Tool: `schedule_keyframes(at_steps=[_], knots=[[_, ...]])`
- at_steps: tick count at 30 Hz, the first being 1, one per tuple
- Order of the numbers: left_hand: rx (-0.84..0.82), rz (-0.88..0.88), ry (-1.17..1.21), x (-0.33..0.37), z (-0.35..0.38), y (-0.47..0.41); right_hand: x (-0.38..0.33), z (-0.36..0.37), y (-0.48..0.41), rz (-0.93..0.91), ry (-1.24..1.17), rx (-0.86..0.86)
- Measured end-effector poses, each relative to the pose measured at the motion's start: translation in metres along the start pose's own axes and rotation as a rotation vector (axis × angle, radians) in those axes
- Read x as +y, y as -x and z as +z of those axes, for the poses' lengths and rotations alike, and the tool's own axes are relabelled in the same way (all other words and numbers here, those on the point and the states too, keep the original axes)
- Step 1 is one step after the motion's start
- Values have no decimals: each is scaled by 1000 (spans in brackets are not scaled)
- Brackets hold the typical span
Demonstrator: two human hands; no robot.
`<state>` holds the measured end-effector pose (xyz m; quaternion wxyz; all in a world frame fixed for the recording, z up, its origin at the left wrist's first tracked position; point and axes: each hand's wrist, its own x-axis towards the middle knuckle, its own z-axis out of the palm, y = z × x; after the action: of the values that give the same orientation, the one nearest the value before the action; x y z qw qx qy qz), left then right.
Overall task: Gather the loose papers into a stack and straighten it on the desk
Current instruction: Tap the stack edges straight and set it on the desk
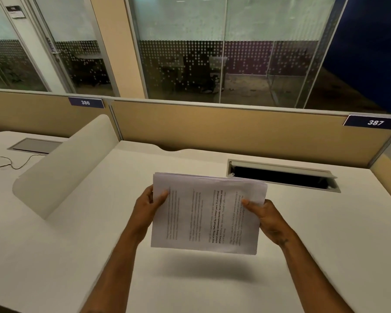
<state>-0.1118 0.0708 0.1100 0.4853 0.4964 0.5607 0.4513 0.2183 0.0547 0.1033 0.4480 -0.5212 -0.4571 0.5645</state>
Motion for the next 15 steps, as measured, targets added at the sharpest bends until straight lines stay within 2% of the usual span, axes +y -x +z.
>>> schedule_keyframes(at_steps=[3,9,15], knots=[[75,1,83,-10,14,-1,4,-1,-5,-24,100,30],[188,3,144,-31,33,7,21,-2,-11,-147,135,187],[237,-81,172,-53,42,23,43,5,-3,-114,78,217]])
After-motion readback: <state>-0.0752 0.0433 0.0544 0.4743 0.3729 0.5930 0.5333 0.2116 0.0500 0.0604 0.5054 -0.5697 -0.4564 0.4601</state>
